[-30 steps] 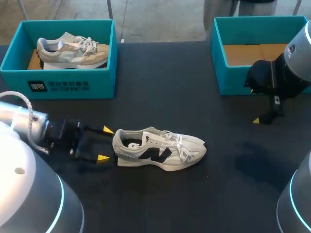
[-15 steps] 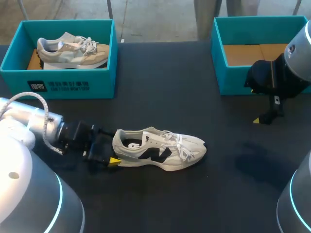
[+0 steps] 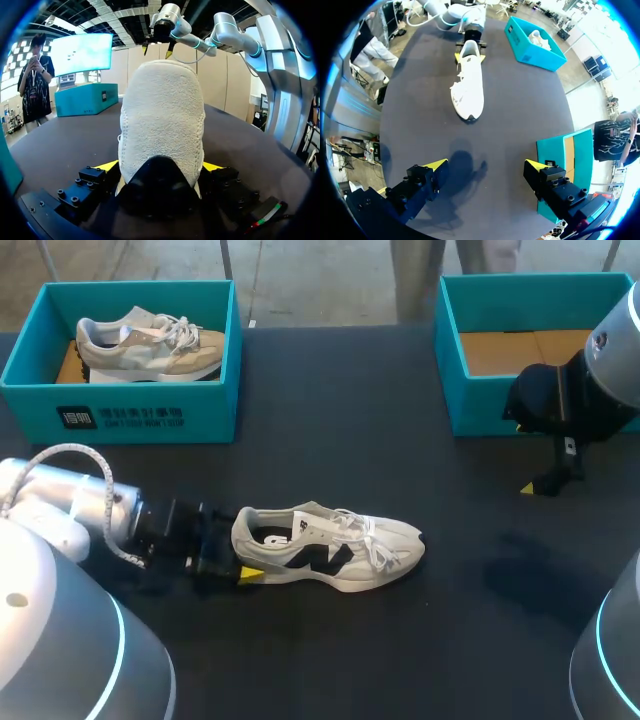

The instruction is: Take the shoe out of the shoebox, open the shoe tongue, remove and reinsert the insole, then place the shoe into the shoebox

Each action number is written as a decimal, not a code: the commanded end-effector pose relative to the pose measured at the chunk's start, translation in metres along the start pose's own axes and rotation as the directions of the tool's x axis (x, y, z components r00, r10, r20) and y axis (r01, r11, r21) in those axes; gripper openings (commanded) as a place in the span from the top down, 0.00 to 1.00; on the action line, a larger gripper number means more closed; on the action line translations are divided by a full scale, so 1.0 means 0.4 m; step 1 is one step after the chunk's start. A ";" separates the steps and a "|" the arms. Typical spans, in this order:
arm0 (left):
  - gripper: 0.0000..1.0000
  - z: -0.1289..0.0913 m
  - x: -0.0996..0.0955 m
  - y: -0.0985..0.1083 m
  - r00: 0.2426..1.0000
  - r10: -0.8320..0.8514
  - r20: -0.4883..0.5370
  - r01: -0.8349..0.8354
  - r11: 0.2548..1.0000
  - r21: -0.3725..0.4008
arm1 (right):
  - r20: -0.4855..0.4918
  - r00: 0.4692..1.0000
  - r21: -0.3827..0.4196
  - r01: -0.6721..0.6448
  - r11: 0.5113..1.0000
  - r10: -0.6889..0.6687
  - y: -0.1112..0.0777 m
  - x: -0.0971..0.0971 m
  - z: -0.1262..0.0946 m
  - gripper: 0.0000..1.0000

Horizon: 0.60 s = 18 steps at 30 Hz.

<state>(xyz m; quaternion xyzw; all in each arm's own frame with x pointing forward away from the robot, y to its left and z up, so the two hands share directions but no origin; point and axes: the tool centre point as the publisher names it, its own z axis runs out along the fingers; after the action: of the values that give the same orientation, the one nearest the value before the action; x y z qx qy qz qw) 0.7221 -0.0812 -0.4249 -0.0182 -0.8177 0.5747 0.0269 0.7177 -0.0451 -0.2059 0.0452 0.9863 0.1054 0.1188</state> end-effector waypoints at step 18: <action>1.00 -0.016 -0.011 0.009 0.999 -0.011 0.030 0.012 1.000 -0.018 | 0.001 1.000 0.002 0.000 1.000 0.000 0.000 0.000 0.004 0.00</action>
<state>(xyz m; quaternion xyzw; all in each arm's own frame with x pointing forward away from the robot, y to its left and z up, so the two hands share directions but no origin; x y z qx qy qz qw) 0.7249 -0.0770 -0.4255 -0.0063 -0.8220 0.5692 0.0180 0.7177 -0.0451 -0.2059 0.0452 0.9863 0.1054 0.1188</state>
